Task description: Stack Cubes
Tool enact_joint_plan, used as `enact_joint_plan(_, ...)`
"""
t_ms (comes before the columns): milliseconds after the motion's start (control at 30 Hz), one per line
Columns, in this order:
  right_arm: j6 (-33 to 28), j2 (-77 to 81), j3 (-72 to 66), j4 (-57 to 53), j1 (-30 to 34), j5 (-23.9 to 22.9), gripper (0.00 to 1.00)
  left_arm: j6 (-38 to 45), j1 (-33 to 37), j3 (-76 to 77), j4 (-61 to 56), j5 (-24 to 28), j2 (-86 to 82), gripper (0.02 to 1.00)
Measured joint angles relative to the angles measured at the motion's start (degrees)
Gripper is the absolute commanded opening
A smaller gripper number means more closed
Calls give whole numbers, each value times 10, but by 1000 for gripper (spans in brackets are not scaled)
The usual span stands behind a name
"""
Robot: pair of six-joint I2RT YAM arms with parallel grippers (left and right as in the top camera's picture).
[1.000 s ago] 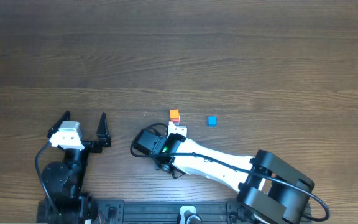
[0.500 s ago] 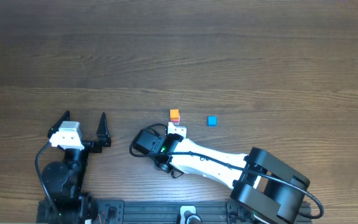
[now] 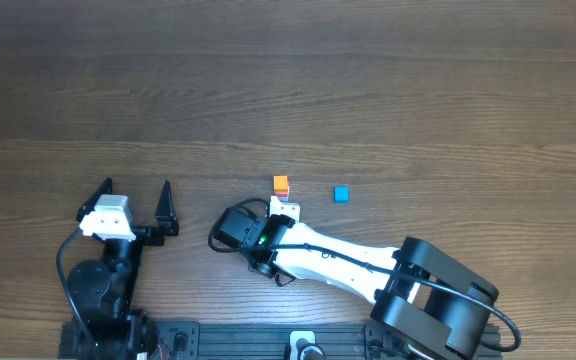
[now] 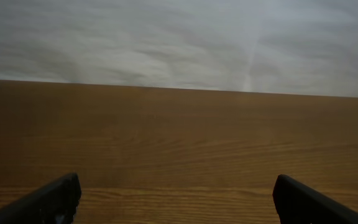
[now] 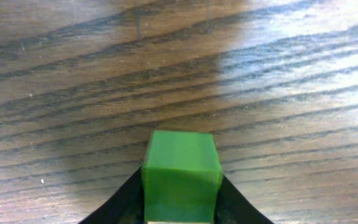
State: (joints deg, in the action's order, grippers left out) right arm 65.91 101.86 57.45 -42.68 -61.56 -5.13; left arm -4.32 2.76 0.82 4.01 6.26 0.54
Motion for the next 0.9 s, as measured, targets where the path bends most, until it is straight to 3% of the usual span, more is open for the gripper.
enact_joint_plan(200, -1, 0, 0, 2, 0, 0, 229, 0, 0, 0, 0, 0, 0, 1000)
enact_joint_plan(600, -1, 0, 1, -1, 0, -11, 88, 0, 0, 0, 0, 0, 0, 1000)
enact_joint_plan(900, -12, -41, 75, -142, 5, -49, 18, 0, 0, 0, 0, 0, 0, 1000)
